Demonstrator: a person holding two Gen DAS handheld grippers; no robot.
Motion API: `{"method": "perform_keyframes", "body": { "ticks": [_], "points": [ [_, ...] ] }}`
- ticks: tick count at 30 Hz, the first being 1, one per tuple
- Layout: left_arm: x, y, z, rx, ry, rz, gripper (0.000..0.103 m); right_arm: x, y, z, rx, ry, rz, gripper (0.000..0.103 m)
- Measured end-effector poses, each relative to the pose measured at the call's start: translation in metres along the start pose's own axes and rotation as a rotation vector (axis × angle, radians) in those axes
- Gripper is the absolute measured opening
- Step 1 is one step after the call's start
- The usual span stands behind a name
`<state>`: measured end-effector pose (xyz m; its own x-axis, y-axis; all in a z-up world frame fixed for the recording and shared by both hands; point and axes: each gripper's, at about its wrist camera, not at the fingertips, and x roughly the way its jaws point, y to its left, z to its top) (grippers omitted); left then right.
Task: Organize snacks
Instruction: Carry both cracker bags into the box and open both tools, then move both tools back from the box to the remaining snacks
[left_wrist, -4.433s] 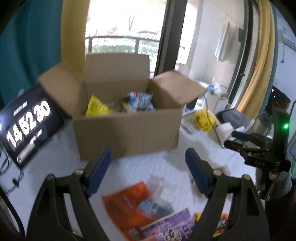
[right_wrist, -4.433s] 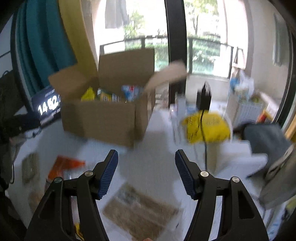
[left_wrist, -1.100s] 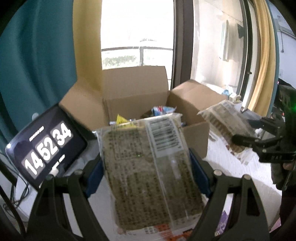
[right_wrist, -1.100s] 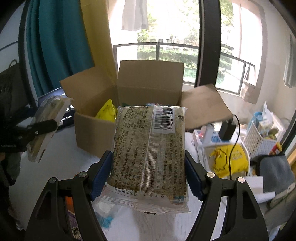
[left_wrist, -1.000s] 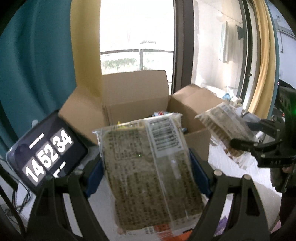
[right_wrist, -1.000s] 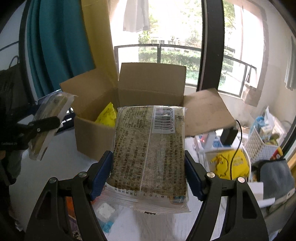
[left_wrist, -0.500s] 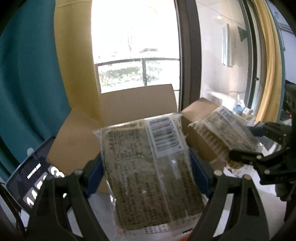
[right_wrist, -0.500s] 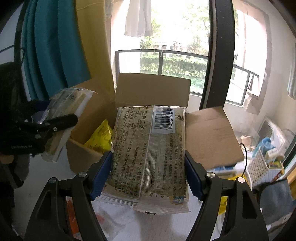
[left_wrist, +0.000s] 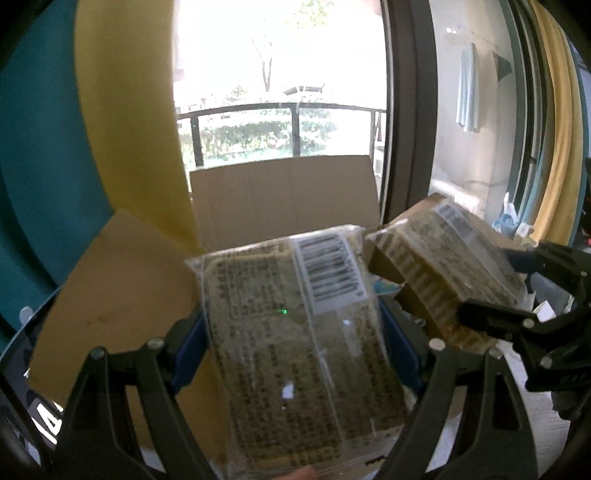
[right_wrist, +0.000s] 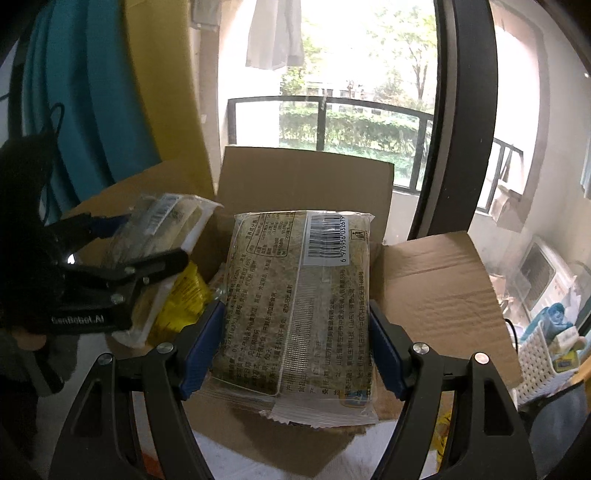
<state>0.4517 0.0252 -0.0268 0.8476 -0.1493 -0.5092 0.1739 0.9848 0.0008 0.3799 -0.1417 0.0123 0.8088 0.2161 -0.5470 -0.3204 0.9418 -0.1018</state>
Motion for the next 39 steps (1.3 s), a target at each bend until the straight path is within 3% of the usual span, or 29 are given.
{"method": "perform_keyframes", "body": {
  "ticks": [3,5,9,14,27,39],
  "points": [
    [0.013,0.001,-0.001,-0.019,0.008,0.004,0.089,0.013,-0.005,0.004,0.016,0.004,-0.017,0.077],
    [0.023,0.002,-0.001,-0.039,0.023,0.004,0.1,0.022,-0.009,0.007,0.027,0.006,-0.017,0.079],
    [0.027,0.002,0.002,-0.03,0.014,0.005,0.101,0.031,-0.018,0.009,0.078,-0.006,0.002,0.086],
    [0.016,0.007,0.006,-0.046,-0.004,0.016,0.102,0.023,-0.016,0.007,0.088,-0.017,-0.002,0.086],
    [-0.053,-0.015,-0.001,-0.026,-0.05,-0.009,0.102,-0.034,0.004,-0.006,0.044,-0.03,-0.008,0.086],
    [-0.13,-0.045,-0.032,-0.005,-0.07,-0.05,0.102,-0.107,0.021,-0.048,0.044,-0.037,-0.012,0.086]
  ]
}}
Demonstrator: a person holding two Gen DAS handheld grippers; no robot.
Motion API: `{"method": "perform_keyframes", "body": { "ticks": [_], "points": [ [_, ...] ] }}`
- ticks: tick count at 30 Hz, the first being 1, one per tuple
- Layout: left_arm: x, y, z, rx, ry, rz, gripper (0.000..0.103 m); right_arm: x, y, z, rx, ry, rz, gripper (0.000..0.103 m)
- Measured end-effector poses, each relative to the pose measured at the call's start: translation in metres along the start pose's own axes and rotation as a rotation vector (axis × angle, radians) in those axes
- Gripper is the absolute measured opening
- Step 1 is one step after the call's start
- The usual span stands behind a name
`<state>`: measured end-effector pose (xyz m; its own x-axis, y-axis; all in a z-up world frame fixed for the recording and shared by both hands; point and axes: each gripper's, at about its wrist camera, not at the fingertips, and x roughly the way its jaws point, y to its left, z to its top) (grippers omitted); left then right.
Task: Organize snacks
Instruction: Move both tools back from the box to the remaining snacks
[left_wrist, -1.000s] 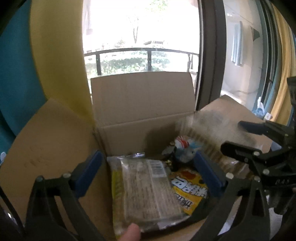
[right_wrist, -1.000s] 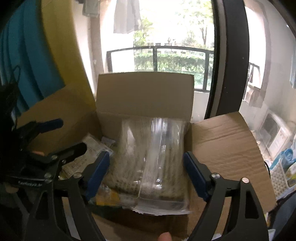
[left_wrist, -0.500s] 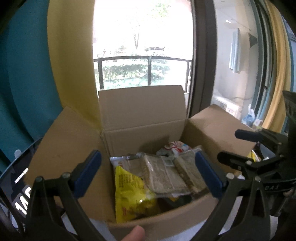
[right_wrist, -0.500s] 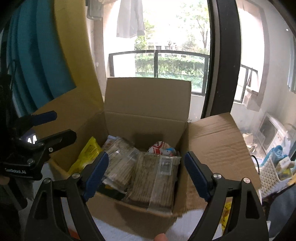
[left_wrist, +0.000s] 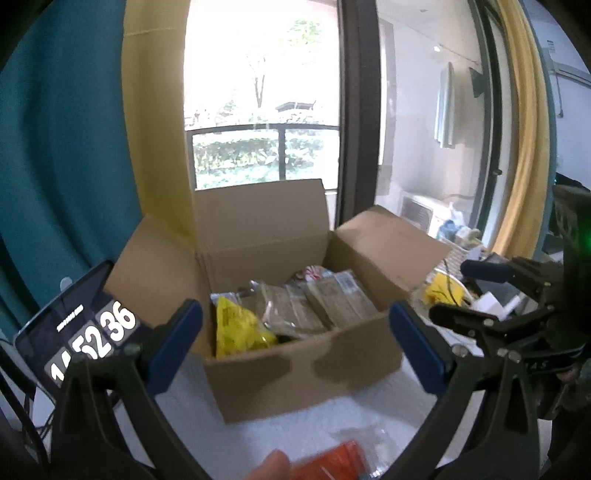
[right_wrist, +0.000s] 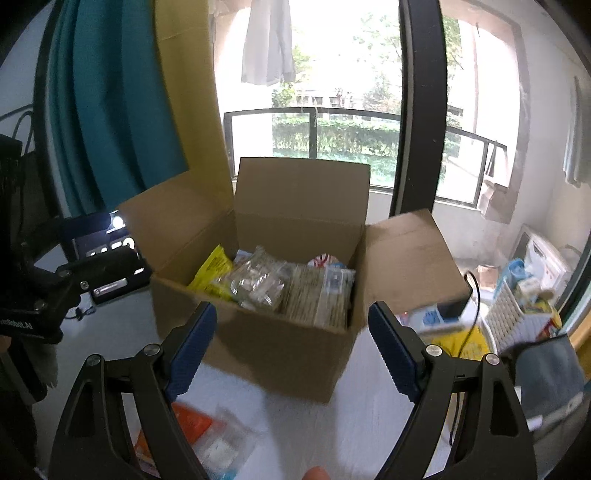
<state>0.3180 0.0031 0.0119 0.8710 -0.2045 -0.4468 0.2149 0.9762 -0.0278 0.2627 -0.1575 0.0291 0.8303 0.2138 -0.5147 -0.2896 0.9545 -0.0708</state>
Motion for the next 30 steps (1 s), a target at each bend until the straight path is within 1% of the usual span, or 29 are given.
{"method": "perform_keyframes", "body": {
  "ticks": [10,17,20,22,26,30],
  "points": [
    [-0.05,-0.023,-0.041,0.0,0.029,-0.057,0.102,-0.049,0.012,-0.053,0.033,0.042,0.001,0.086],
    [-0.072,-0.03,-0.078,-0.037,0.079,-0.086,0.102,-0.071,0.014,-0.1,0.091,0.107,-0.017,0.086],
    [-0.075,-0.03,-0.097,-0.058,0.119,-0.094,0.102,-0.077,0.013,-0.123,0.118,0.148,-0.023,0.086],
    [-0.075,-0.03,-0.114,-0.073,0.16,-0.097,0.102,-0.079,0.012,-0.137,0.134,0.172,-0.026,0.086],
    [-0.076,-0.033,-0.141,-0.083,0.224,-0.1,0.102,-0.083,0.008,-0.168,0.153,0.236,-0.014,0.086],
    [-0.077,-0.033,-0.171,-0.108,0.295,-0.096,0.102,-0.087,0.006,-0.193,0.166,0.282,0.025,0.086]
  ]
}}
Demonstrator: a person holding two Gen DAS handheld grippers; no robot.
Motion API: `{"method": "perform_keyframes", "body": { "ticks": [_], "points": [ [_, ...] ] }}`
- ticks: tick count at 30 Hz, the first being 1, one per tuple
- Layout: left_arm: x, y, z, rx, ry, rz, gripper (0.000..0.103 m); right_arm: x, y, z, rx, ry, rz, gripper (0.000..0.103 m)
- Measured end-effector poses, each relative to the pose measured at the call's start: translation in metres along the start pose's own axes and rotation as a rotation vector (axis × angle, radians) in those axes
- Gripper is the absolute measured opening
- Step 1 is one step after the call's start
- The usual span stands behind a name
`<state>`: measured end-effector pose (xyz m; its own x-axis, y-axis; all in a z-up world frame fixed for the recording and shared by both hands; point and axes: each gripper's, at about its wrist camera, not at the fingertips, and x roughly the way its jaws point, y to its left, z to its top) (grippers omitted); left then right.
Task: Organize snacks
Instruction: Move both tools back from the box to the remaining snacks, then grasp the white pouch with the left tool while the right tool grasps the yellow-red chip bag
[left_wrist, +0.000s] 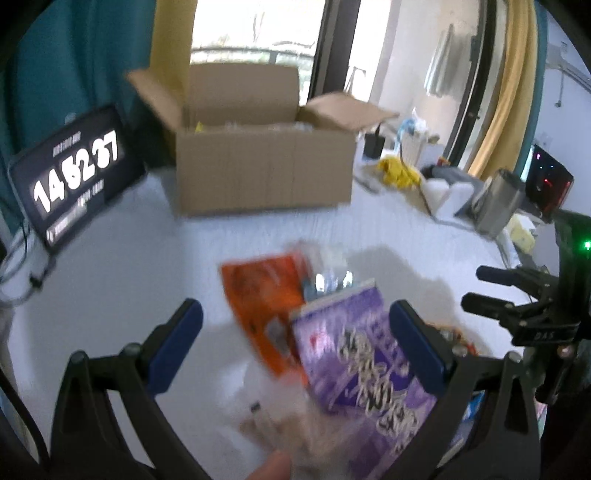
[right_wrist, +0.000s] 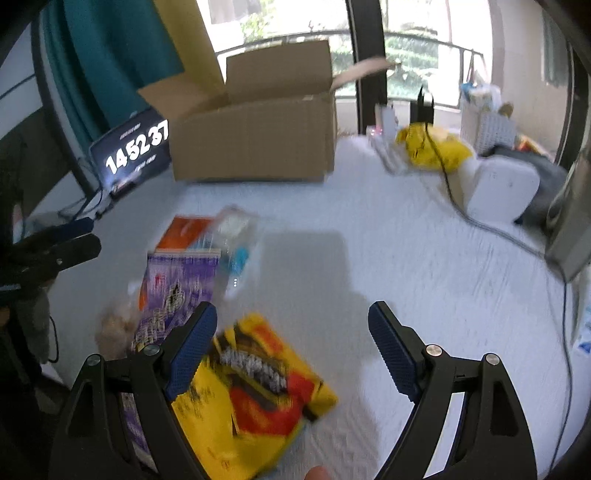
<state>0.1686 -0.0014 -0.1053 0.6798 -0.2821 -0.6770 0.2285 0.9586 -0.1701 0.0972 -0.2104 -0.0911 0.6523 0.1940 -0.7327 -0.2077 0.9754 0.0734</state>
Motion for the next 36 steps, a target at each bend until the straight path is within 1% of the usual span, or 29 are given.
{"method": "perform_keyframes", "body": {
  "ticks": [3,7,12,16,17,19,23,24,25,26,27,28,29,30,31,33,36],
  "points": [
    [0.008,0.003,-0.023,-0.029,0.059,0.011,0.102,0.006,0.0,-0.018,-0.008,0.043,0.032,0.086],
    [0.015,0.005,-0.05,-0.048,0.131,0.039,0.102,0.011,0.0,-0.029,-0.004,0.079,0.071,0.086],
    [0.02,0.009,-0.071,-0.059,0.19,0.068,0.102,0.025,0.007,-0.041,-0.024,0.12,0.091,0.087],
    [0.029,0.017,-0.085,-0.067,0.246,0.079,0.102,0.034,0.008,-0.043,-0.018,0.104,0.094,0.095],
    [0.028,0.015,-0.086,-0.047,0.237,0.088,0.102,0.038,0.007,-0.044,-0.018,0.107,0.09,0.096],
    [0.03,0.012,-0.088,-0.008,0.248,0.119,0.102,0.042,0.01,-0.044,-0.038,0.094,0.079,0.099],
    [0.034,0.01,-0.088,0.011,0.245,0.145,0.101,0.05,0.012,-0.038,-0.057,0.09,0.054,0.1],
    [0.035,0.01,-0.089,0.017,0.242,0.15,0.101,0.051,0.013,-0.037,-0.053,0.092,0.048,0.1],
    [0.035,0.011,-0.088,0.017,0.241,0.152,0.1,0.052,0.014,-0.036,-0.062,0.092,0.04,0.094],
    [0.035,0.011,-0.087,0.02,0.239,0.153,0.098,0.053,0.015,-0.036,-0.068,0.087,0.038,0.087],
    [0.035,0.011,-0.086,0.033,0.237,0.164,0.09,0.053,0.016,-0.035,-0.074,0.079,0.023,0.078],
    [0.034,0.011,-0.086,0.052,0.23,0.182,0.078,0.053,0.016,-0.034,-0.073,0.077,0.021,0.07],
    [0.033,0.012,-0.084,0.048,0.228,0.178,0.07,0.053,0.014,-0.033,-0.066,0.073,0.031,0.066],
    [0.032,0.014,-0.082,0.044,0.225,0.182,0.064,0.053,0.013,-0.032,-0.062,0.073,0.037,0.062],
    [0.032,0.015,-0.08,0.04,0.22,0.186,0.053,0.054,0.011,-0.031,-0.058,0.071,0.043,0.06],
    [0.032,0.017,-0.078,0.039,0.219,0.185,0.05,0.054,0.008,-0.028,-0.047,0.065,0.052,0.056],
    [0.033,0.017,-0.075,0.04,0.219,0.182,0.046,0.053,0.008,-0.025,-0.057,0.057,0.052,0.054]
  ]
}}
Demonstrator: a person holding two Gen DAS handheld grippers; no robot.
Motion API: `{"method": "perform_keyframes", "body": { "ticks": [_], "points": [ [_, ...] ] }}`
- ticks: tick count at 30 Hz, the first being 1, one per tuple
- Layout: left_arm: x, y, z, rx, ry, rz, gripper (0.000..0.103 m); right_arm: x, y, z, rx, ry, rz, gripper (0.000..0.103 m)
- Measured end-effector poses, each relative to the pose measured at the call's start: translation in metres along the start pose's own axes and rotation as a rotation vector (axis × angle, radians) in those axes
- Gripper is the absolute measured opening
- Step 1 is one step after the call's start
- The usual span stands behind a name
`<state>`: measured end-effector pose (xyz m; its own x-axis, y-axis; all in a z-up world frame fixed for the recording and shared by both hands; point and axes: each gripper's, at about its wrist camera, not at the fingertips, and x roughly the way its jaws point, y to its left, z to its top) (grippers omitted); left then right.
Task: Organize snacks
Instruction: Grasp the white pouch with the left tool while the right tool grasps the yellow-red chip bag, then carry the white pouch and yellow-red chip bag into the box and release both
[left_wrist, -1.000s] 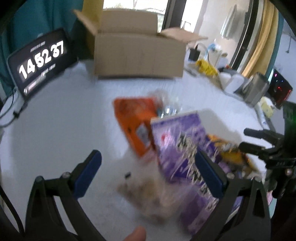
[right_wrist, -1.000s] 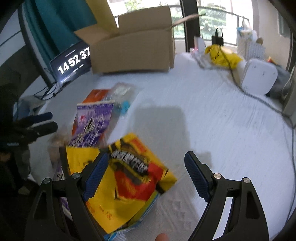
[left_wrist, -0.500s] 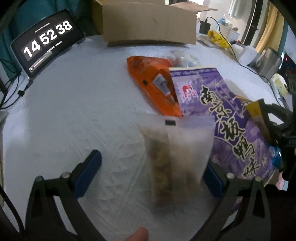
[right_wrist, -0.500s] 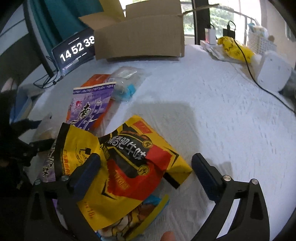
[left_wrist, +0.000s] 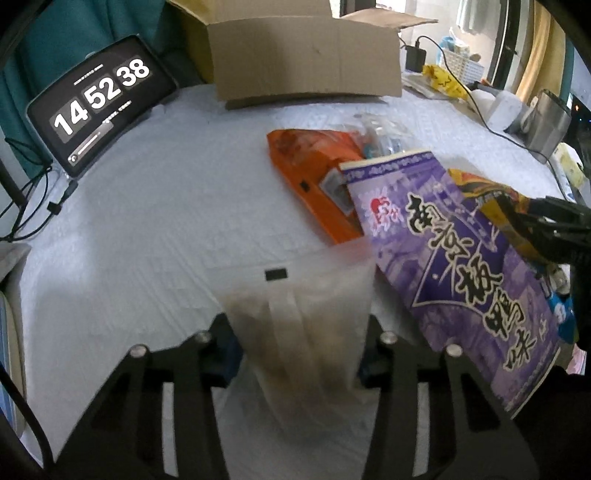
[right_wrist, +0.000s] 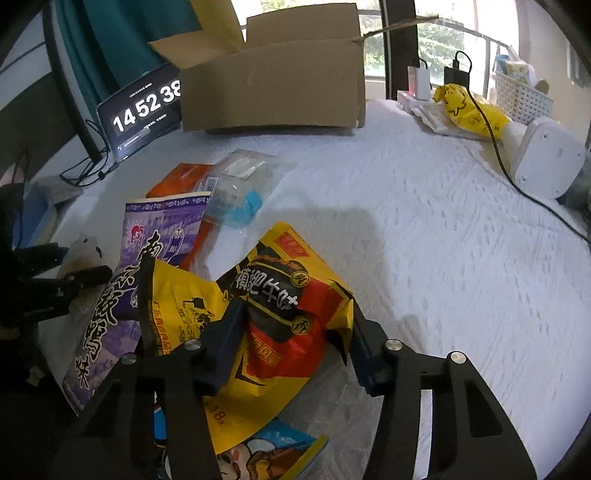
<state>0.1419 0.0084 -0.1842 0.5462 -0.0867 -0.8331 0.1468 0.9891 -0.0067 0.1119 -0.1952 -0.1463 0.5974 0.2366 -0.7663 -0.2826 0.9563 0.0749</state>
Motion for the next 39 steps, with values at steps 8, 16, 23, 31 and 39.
{"method": "perform_keyframes", "body": {
  "ticks": [8,16,23,31,39],
  "points": [
    [-0.004,0.001,0.012,-0.019,-0.019,-0.03,0.042,-0.011,-0.007,0.021,-0.003,-0.042,-0.016,0.052],
    [-0.019,0.013,0.045,-0.05,-0.104,-0.06,0.042,-0.022,-0.018,0.046,0.002,-0.091,-0.033,0.051],
    [-0.026,0.026,0.076,-0.042,-0.176,-0.054,0.042,-0.03,-0.024,0.076,-0.015,-0.14,-0.06,0.051],
    [-0.034,0.034,0.113,-0.038,-0.271,-0.059,0.042,-0.036,-0.026,0.119,-0.047,-0.215,-0.08,0.051],
    [-0.043,0.038,0.154,-0.003,-0.371,-0.06,0.042,-0.037,-0.018,0.173,-0.098,-0.297,-0.078,0.051]
  ]
}}
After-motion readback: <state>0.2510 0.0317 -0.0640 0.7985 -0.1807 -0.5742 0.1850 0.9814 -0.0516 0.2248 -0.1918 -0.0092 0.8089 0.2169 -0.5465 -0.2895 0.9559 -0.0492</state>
